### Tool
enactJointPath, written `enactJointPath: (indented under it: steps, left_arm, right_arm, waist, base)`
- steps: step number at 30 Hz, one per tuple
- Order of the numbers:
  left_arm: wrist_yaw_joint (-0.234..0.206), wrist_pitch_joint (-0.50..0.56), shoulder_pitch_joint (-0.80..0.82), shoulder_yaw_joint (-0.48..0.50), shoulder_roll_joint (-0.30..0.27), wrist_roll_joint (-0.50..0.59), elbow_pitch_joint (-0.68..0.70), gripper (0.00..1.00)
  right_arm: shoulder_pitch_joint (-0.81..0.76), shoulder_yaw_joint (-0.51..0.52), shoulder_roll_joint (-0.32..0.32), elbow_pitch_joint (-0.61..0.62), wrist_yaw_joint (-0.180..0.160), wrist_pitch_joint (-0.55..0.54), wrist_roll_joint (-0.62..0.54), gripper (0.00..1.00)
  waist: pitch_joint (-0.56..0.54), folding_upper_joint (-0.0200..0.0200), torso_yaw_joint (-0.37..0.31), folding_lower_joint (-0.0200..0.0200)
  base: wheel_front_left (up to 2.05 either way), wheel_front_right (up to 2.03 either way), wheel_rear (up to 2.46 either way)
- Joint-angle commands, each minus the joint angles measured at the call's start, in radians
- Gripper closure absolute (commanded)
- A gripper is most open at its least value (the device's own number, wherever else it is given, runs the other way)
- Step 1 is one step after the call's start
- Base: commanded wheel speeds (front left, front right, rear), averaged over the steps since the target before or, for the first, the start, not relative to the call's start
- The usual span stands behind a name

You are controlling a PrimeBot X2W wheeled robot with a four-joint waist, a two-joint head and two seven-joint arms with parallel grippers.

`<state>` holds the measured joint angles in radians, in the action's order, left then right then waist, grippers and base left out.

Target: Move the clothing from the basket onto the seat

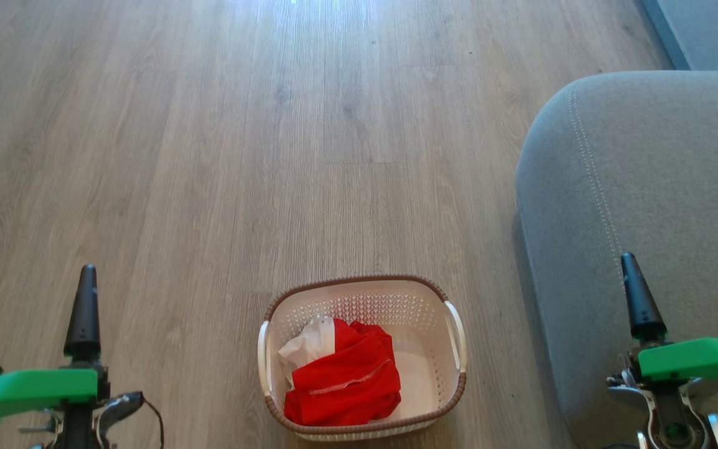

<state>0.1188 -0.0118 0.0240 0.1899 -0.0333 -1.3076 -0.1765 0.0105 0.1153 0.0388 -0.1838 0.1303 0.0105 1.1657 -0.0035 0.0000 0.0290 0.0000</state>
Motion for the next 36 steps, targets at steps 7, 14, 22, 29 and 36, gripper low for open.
enactJointPath:
  steps: [7,14,22,29,36]
  left_arm:
    - [-0.033,-0.031,0.054,0.004,-0.009,0.110,0.115,0.00]
    - [-0.081,-0.051,0.050,-0.047,-0.010,0.251,0.195,0.00]
    - [-0.162,-0.075,0.049,-0.142,-0.011,0.464,0.279,0.00]
    - [-0.266,-0.095,0.049,-0.239,-0.019,0.661,0.314,0.00]
    - [-0.375,-0.113,0.060,-0.343,-0.078,0.762,0.322,0.00]
  right_arm:
    - [0.055,-0.032,0.008,0.089,0.000,0.031,-0.142,0.00]
    - [0.059,-0.050,0.008,0.128,0.000,0.051,-0.250,0.00]
    - [0.062,-0.082,0.009,0.156,0.000,0.075,-0.391,0.00]
    - [0.064,-0.106,0.009,0.175,0.000,0.096,-0.503,0.00]
    - [0.068,-0.122,0.009,0.190,0.000,0.113,-0.592,0.00]
  waist:
    - [0.001,0.0000,0.007,0.0000]
    - [0.003,0.0000,0.014,0.0000]
    - [0.005,0.0000,0.022,0.0000]
    - [0.009,0.0000,0.026,0.0000]
    - [0.012,0.0000,0.028,0.0000]
  base:
    - [0.00,0.00,0.00]
    - [0.00,0.00,0.00]
    - [0.00,0.00,0.00]
    - [0.00,0.00,0.00]
    - [0.00,0.00,0.00]
